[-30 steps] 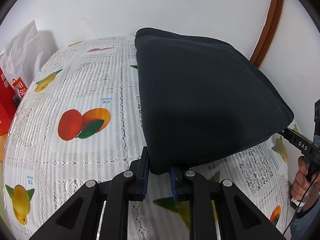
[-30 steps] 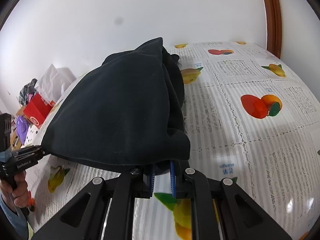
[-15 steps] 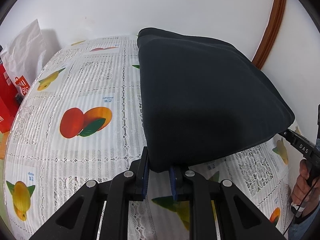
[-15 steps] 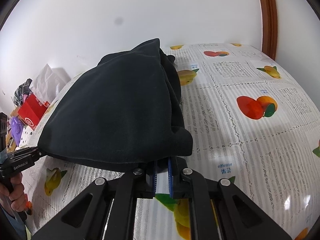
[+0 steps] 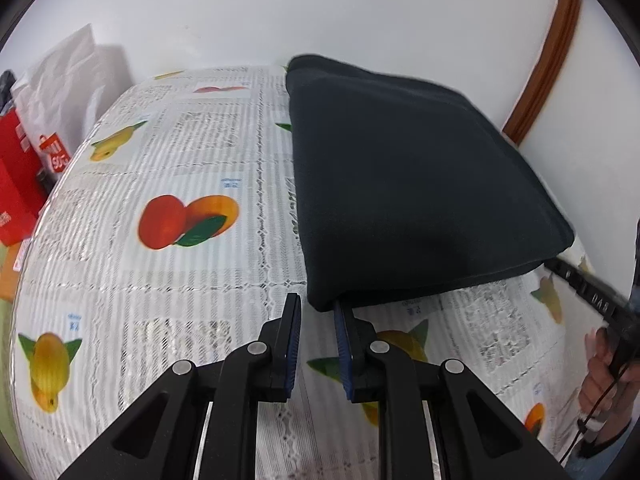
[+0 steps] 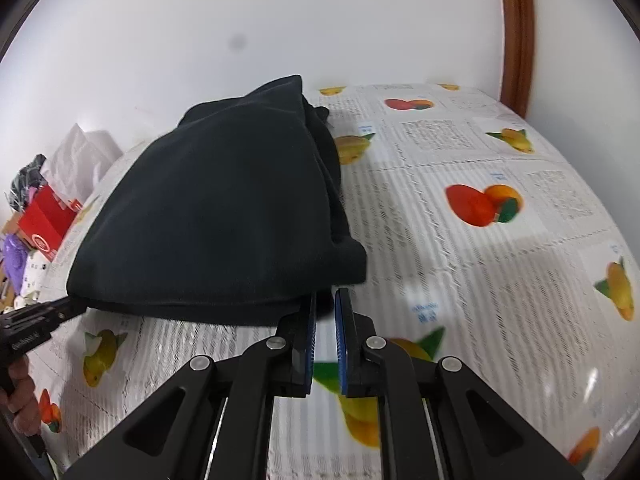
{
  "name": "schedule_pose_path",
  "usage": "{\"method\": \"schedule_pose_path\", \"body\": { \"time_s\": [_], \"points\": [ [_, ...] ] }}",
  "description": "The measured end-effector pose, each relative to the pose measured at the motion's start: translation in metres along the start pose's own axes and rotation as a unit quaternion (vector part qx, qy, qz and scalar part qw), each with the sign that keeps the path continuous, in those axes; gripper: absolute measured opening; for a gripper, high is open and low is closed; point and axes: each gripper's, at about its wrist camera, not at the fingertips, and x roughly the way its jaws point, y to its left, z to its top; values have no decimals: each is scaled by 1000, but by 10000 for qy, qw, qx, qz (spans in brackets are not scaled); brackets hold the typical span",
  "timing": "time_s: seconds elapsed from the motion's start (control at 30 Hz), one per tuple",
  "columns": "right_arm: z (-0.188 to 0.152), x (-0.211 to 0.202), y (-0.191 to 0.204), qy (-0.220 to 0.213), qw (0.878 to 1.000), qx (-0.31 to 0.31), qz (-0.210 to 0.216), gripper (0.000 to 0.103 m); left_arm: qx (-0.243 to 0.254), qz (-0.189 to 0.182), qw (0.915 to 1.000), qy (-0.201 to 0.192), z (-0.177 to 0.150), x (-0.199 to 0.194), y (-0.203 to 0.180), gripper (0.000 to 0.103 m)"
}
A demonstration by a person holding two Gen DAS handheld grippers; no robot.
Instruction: Fold small clothes
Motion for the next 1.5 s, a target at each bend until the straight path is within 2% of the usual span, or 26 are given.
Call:
{"method": "schedule_pose_path", "body": {
  "time_s": [0.17, 0.27, 0.4, 0.53, 0.6, 0.73, 0.87, 0.97, 1.07, 1.1, 1.2, 1.37, 1.5],
  "points": [
    [-7, -22, -2, 45, 9999, 122, -11, 17, -48, -40, 9999, -81, -4, -21, -3, 18],
    [-11, -43, -2, -63, 9997, 168, -140, 30, -37, 4, 9997, -246, -7, -41, -11, 33],
    [-17, -77, 2, -253, 9989, 224, -318, 43, -10, 55, 9988, -496, -13, -68, -24, 40],
    [-18, -111, 11, -484, 9977, 161, -455, 54, 62, 172, 9970, -753, -22, -96, -39, 61],
    [-19, -131, 17, -643, 9963, 98, -567, 60, 167, 273, 9954, -903, -29, -114, -49, 66],
    [-26, -174, 29, -1001, 9929, 85, -639, 77, 232, 443, 9921, -1147, -43, -144, -57, 78],
    [-41, -205, 40, -1061, 9925, -58, -600, 78, 247, 429, 9891, -1385, -58, -174, -61, 88],
    [-54, -223, 41, -1134, 9909, -31, -721, 82, 328, 475, 9868, -1511, -69, -194, -66, 92],
    [-65, -240, 41, -1241, 9897, -24, -711, 94, 370, 509, 9855, -1577, -76, -206, -71, 96],
    [-68, -245, 40, -1261, 9892, -36, -750, 102, 389, 548, 9849, -1594, -78, -209, -74, 97],
    [-74, -252, 44, -1243, 9850, -250, -1174, 103, 394, 591, 9830, -1691, -82, -219, -79, 97],
    [-80, -256, 41, -1096, 9876, -190, -1104, 103, 328, 606, 9813, -1796, -87, -230, -82, 98],
    [-82, -257, 40, -1051, 9867, -211, -1221, 103, 379, 654, 9798, -1853, -90, -233, -86, 98]
  ]
}}
